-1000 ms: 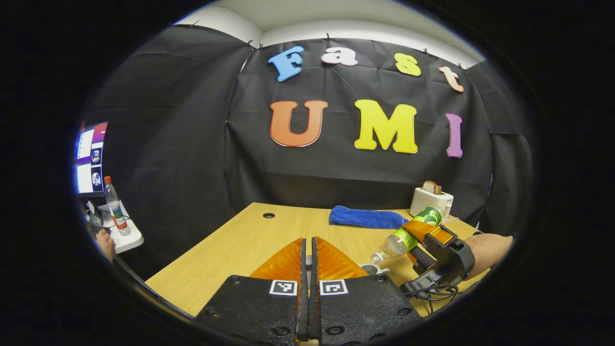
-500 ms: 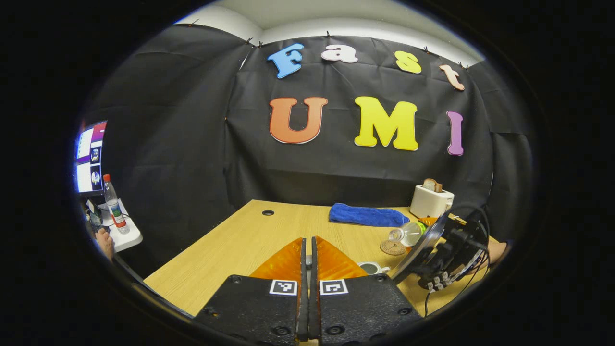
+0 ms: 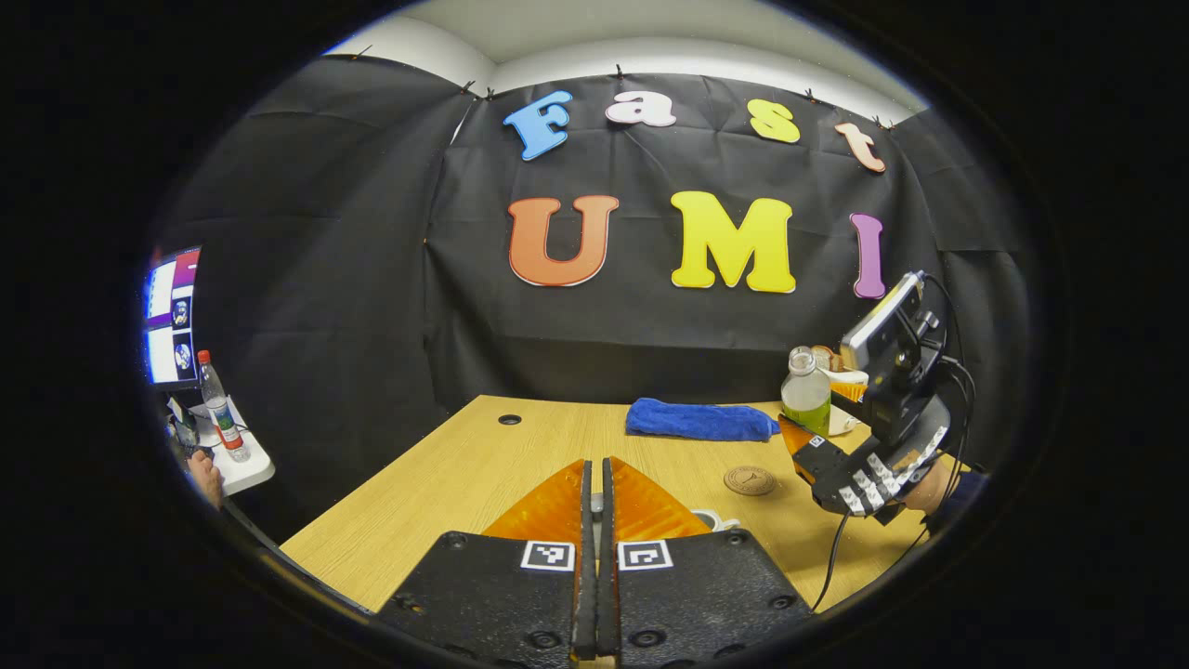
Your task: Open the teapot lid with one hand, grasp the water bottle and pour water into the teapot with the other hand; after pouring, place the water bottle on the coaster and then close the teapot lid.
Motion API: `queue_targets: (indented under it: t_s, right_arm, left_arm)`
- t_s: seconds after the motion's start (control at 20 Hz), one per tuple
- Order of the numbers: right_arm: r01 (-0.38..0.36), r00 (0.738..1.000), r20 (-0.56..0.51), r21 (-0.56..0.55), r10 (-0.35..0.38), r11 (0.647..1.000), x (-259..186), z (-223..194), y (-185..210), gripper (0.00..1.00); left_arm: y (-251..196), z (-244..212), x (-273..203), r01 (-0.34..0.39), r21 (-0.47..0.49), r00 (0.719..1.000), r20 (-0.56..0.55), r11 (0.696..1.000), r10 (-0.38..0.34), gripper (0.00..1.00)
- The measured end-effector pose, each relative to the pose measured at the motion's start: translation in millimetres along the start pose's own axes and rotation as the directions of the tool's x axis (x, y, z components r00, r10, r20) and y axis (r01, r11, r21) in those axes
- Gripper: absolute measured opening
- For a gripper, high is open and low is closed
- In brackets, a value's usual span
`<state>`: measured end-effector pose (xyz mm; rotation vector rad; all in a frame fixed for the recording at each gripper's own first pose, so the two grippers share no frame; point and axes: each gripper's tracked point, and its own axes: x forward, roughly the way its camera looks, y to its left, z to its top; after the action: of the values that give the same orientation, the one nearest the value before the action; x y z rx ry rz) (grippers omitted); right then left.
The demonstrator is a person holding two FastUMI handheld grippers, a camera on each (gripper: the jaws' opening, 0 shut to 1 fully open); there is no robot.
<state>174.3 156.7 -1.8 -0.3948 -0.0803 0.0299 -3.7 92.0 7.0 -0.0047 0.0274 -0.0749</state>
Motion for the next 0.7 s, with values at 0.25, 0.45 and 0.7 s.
queue_targets:
  t_s: [0.25,0.45,0.7]
  right_arm:
    - [-0.046,0.985,-0.141,0.335,0.098,0.941,31,-38,12,0.75]
    - [-0.051,0.972,-0.195,0.372,0.132,0.927,54,-67,25,0.73]
    - [-0.097,0.967,-0.184,0.375,0.177,0.922,66,-69,43,0.75]
  left_arm:
    - [0,-2,1,-0.004,0.011,1.000,-0.003,1.000,0.004,0.03]
    - [2,-8,4,-0.013,0.013,1.000,-0.017,1.000,0.013,0.03]
    - [2,-16,14,-0.025,0.029,0.999,-0.044,0.999,0.026,0.03]
